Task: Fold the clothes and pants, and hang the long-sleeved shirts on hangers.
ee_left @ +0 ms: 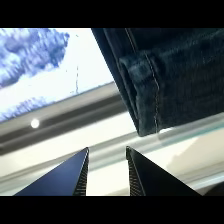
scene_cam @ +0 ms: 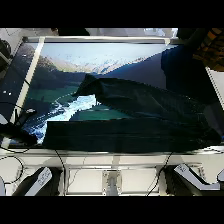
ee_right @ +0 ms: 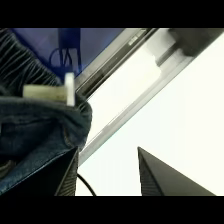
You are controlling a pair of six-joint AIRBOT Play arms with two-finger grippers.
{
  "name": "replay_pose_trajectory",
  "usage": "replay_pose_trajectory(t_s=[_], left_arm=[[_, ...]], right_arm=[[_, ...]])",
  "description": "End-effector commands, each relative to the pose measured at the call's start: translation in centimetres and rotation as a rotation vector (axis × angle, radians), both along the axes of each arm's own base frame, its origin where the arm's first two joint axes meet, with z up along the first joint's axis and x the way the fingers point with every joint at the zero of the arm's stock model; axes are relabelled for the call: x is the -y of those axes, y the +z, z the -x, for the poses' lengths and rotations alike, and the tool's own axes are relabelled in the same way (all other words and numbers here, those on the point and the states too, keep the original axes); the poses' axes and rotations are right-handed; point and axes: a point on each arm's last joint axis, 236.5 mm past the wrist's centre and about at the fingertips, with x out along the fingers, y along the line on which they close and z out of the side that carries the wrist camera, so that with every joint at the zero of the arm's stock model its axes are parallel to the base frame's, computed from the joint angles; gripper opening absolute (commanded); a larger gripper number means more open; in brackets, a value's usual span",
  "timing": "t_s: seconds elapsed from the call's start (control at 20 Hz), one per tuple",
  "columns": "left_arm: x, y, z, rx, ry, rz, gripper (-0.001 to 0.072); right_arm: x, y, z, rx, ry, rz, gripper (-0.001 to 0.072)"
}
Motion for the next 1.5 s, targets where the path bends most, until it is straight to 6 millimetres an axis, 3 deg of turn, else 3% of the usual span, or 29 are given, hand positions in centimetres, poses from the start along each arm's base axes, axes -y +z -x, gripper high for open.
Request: replay_pose_trajectory(t_s=[0.0,0.15,0.3,0.45,0.55,0.6,0.7,0.85,0.95,1.45], left_arm=[[0.4,2.0,-3.6,0.122,-0.009,0.004,0.0304],[3.5,5.6,-10.3,0.345,-0.136,0.015,0.0305],[9.9,8.0,-17.1,0.564,-0.357,-0.003,0.0306],[17.2,6.3,-21.0,0.61,-0.543,0.025,0.0305],[19.1,3.5,-22.6,0.544,-0.609,0.015,0.0307],[19.4,2.4,-23.7,0.521,-0.618,0.009,0.0311],[19.8,1.5,-26.1,0.515,-0.606,0.013,0.0496],[20.4,2.5,-30.0,0.559,-0.557,0.022,0.0502],[21.0,2.9,-31.5,0.578,-0.55,0.04,0.0502],[20.9,-2.2,-30.3,0.42,-0.607,0.055,0.0482]], right_arm=[[0.9,2.0,-2.0,0.108,-0.042,0.023,0.0404],[-0.4,6.2,-9.2,0.402,0.0,-0.028,0.0403],[-6.1,9.4,-17.2,0.613,0.182,-0.138,0.0403],[-12.3,9.8,-22.2,0.615,0.392,-0.151,0.0403],[-15.9,9.8,-24.2,0.601,0.511,-0.137,0.0403],[-17.1,9.8,-24.8,0.598,0.553,-0.131,0.0403],[-19.0,9.9,-25.5,0.597,0.604,-0.141,0.0403],[-20.4,9.5,-25.2,0.574,0.634,-0.173,0.0403],[-20.7,9.2,-24.8,0.556,0.639,-0.187,0.0403],[-20.9,9.0,-24.5,0.547,0.635,-0.203,0.0403]])
